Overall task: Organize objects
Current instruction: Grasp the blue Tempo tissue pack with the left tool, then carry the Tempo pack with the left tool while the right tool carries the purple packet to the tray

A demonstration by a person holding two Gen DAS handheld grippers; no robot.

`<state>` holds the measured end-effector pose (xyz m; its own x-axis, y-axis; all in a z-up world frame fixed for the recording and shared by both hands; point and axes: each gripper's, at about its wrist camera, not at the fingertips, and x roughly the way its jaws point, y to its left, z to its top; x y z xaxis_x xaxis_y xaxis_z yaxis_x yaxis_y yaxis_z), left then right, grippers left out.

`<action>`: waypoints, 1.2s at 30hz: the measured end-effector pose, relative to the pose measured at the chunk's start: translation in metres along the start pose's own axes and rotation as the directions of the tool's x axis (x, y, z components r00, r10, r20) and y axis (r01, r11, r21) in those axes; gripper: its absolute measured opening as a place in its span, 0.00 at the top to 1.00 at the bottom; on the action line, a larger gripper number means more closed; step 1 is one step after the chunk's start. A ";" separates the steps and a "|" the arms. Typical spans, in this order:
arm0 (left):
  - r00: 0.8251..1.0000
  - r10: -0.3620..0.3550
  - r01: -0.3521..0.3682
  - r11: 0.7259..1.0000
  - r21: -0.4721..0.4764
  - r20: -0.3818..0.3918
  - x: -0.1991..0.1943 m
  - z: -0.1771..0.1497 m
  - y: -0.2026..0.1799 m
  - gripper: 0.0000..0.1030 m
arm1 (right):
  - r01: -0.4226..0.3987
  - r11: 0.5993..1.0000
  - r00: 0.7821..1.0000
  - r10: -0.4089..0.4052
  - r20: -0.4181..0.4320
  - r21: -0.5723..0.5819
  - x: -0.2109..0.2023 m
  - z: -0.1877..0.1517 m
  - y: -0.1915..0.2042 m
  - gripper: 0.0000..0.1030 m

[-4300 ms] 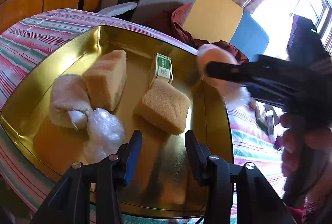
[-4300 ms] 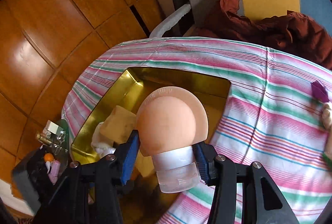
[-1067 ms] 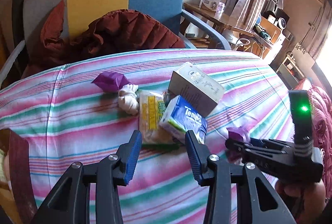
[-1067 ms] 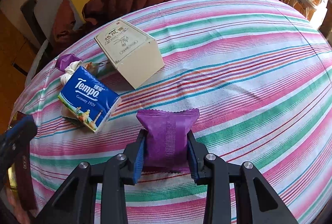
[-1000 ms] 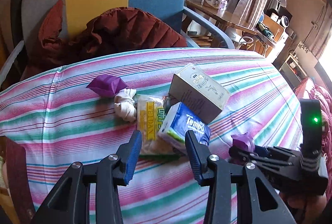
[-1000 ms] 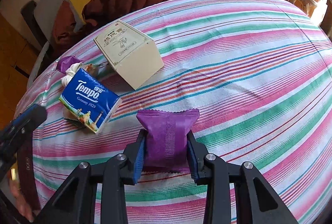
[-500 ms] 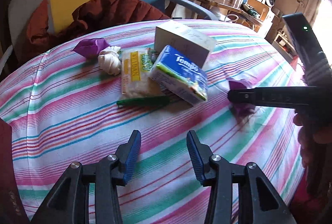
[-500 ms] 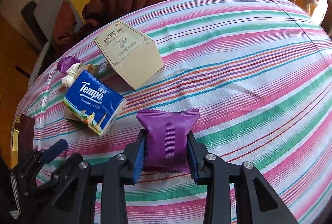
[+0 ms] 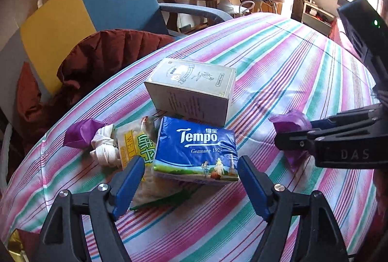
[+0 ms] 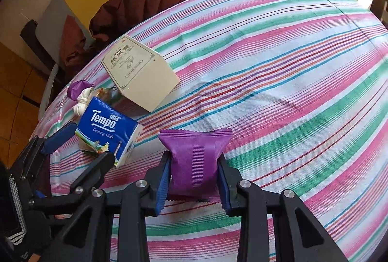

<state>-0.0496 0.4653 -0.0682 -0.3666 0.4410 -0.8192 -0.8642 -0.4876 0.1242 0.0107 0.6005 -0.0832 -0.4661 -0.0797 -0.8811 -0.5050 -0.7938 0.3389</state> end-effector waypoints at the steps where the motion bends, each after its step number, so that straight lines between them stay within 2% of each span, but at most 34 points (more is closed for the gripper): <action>1: 1.000 -0.007 0.007 1.000 0.012 -0.006 0.003 0.000 -0.001 0.22 | -0.002 1.000 1.000 0.002 0.000 0.002 0.000 0.000 0.000 0.66; 4: 1.000 -0.005 0.005 0.999 0.051 0.001 0.009 0.000 -0.007 0.22 | 0.003 1.000 1.000 -0.003 -0.001 -0.004 0.000 0.001 0.000 0.66; 8: 0.997 0.064 -0.067 0.994 0.088 0.033 0.013 -0.006 -0.015 0.22 | 0.006 1.000 1.000 -0.006 0.001 -0.009 0.000 0.001 0.001 0.66; 12: 0.991 0.090 -0.096 0.993 0.068 0.098 0.007 -0.022 -0.019 0.26 | 0.004 1.000 1.000 -0.004 0.003 -0.009 0.003 0.002 0.007 0.66; 15: 0.990 0.094 -0.100 0.993 0.057 0.108 0.001 -0.028 -0.020 0.27 | 0.008 1.000 1.000 -0.008 0.005 -0.016 0.003 0.002 0.008 0.66; 17: 0.991 0.072 -0.076 0.996 0.036 0.115 -0.005 -0.035 -0.019 0.27 | 0.013 1.000 1.000 -0.012 0.007 -0.024 0.003 0.001 0.009 0.66; 25: 0.979 0.093 -0.069 0.988 -0.138 0.179 -0.044 -0.078 -0.004 0.27 | 0.032 0.997 0.999 -0.031 0.017 -0.064 0.002 0.000 0.015 0.64; 30: 0.974 0.107 -0.057 0.969 -0.239 0.202 -0.064 -0.104 0.010 0.27 | -0.019 0.993 1.000 0.019 0.003 -0.117 0.004 -0.007 0.032 0.66; 36: 0.974 0.121 -0.058 0.950 -0.308 0.190 -0.078 -0.132 0.022 0.27 | -0.052 0.975 0.999 0.053 -0.002 -0.218 0.003 -0.018 0.051 0.66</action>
<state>0.0059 0.3209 -0.0758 -0.5271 0.5136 -0.6770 -0.6931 -0.7208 -0.0072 -0.0034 0.5487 -0.0748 -0.4905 -0.1230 -0.8627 -0.3099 -0.9007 0.3046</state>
